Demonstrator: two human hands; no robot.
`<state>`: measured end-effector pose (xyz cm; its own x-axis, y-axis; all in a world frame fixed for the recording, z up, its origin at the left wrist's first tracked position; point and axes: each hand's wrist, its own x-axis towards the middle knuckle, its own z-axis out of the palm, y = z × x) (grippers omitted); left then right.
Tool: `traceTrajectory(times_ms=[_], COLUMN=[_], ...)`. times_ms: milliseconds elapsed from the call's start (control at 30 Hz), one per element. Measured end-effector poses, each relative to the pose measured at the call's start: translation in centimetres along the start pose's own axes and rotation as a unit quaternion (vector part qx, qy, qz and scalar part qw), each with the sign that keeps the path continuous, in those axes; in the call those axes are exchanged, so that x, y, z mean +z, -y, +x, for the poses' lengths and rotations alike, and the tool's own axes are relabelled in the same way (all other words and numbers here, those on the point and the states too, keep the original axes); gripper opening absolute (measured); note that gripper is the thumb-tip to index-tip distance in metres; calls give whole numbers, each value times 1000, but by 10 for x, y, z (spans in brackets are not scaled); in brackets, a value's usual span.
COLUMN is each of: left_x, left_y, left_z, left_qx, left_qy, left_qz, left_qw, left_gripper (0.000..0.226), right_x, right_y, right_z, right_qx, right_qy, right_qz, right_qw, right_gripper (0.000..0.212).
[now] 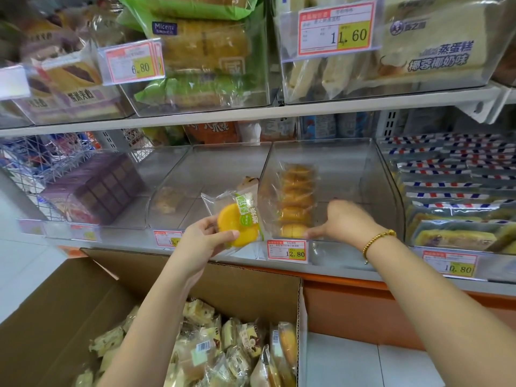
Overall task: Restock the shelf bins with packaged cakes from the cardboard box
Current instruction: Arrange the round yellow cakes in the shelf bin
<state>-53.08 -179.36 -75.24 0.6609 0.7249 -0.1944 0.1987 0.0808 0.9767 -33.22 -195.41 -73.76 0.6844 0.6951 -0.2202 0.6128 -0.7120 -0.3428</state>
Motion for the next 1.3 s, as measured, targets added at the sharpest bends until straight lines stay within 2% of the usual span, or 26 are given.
traceTrajectory(times_ms=[33, 100, 167, 233, 300, 367, 433, 500, 533, 600, 633, 667, 733, 800, 867, 933, 1000, 1067, 1133, 1200, 1300], left_x=[0, -1, 0, 2, 4, 4, 2, 2, 5, 14, 19, 23, 31, 38, 45, 54, 60, 60, 56, 53, 48], left_y=[0, 0, -2, -6, -11, -15, -20, -25, -27, -36, -41, -47, -57, -65, -70, -72, -71, -64, -51, -36, -23], left_z=[-1, -3, -5, -7, -10, -12, -14, -17, -18, -19, -19, -17, -13, -7, 1, 10, 21, 35, 48, 57, 57], left_qx=[0, 4, 3, 4, 12, 24, 29, 54, 78, 125, 143, 157, 176, 183, 183, 190, 187, 160, 129, 109, 110], left_qy=[4, 13, 24, 34, 43, 48, 51, 57, 61, 68, 74, 80, 92, 108, 112, 89, 31, -38, -58, -37, -11], left_qz=[6, 2, -26, -54, -54, -18, 35, 106, 146, 216, 245, 264, 282, 280, 262, 233, 217, 234, 282, 325, 321], left_qw=[1000, 1000, 999, 998, 998, 998, 998, 991, 984, 966, 956, 948, 938, 936, 941, 950, 958, 958, 949, 939, 941], left_gripper=[43, 45, 53, 55, 52, 55, 58, 53, 51, 49, 48, 48, 49, 51, 59, 79, 93, 78, 42, 23, 22], right_x=[-1, 1, 5, 12, 15, 4, -19, -42, -51, -62, -62, -60, -57, -59, -63, -66, -65, -63, -62, -63, -67], right_y=[-1, -3, -3, 0, 4, 10, 17, 24, 28, 33, 35, 33, 25, 16, 7, -1, -10, -19, -21, -20, -25], right_z=[-1, 7, 15, 24, 25, 19, 6, -8, -16, -26, -29, -28, -23, -23, -24, -21, -10, 6, 26, 49, 90], right_qx=[15, 34, 35, 36, 37, 3, -25, -103, -161, -237, -253, -263, -266, -246, -218, -168, -79, -6, 46, 96, 113], right_qy=[29, 89, 133, 145, 150, 129, 3, -109, -111, -8, 44, 62, 33, 17, 0, -46, -140, -247, -294, -288, -261], right_qz=[23, 139, 256, 317, 300, 184, 65, 71, 87, 125, 130, 127, 144, 202, 253, 287, 313, 276, 174, 87, 54], right_qw=[999, 986, 957, 937, 942, 974, 998, 986, 977, 963, 958, 954, 953, 948, 942, 942, 936, 929, 939, 949, 957], right_gripper=[62, 63, 43, 34, 32, 32, 28, 39, 53, 78, 81, 75, 52, 36, 29, 31, 38, 38, 28, 26, 32])
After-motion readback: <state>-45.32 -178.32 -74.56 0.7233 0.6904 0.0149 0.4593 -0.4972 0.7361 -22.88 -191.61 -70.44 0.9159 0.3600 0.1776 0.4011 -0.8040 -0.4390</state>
